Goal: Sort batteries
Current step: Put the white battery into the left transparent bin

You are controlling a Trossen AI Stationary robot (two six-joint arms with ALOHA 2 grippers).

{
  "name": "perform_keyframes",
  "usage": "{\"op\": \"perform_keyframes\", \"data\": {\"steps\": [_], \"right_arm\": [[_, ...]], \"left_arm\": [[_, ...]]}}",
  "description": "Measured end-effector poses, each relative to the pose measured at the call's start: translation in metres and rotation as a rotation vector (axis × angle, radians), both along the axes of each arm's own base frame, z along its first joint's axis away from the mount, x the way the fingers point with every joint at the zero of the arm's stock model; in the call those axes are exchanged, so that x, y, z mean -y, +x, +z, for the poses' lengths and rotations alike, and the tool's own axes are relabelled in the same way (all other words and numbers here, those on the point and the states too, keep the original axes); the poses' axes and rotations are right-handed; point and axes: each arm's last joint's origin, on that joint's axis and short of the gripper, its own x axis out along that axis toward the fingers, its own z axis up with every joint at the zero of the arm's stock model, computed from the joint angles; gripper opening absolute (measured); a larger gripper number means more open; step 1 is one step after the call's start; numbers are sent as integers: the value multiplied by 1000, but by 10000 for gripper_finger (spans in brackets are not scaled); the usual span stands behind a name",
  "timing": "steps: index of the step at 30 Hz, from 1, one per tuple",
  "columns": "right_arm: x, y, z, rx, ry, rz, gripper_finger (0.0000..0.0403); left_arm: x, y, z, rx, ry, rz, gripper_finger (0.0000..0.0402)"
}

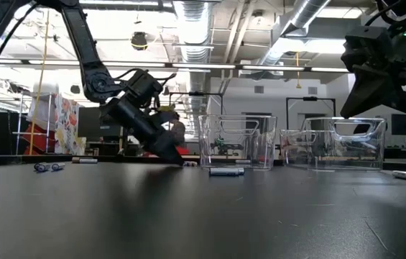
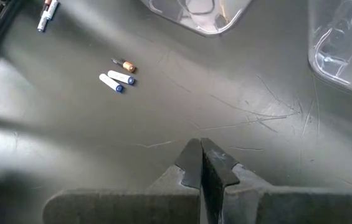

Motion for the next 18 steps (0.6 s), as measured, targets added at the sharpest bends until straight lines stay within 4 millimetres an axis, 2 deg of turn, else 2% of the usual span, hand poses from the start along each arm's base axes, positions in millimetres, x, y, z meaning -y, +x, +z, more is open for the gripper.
{"op": "perform_keyframes", "data": {"steps": [7, 18], "right_arm": [[-1, 0, 0, 1, 3, 2, 17], [-1, 0, 0, 1, 0, 8, 17]], "left_arm": [[-2, 11, -1, -18, 45, -34, 329], [-2, 12, -1, -29, 46, -39, 329]]}}
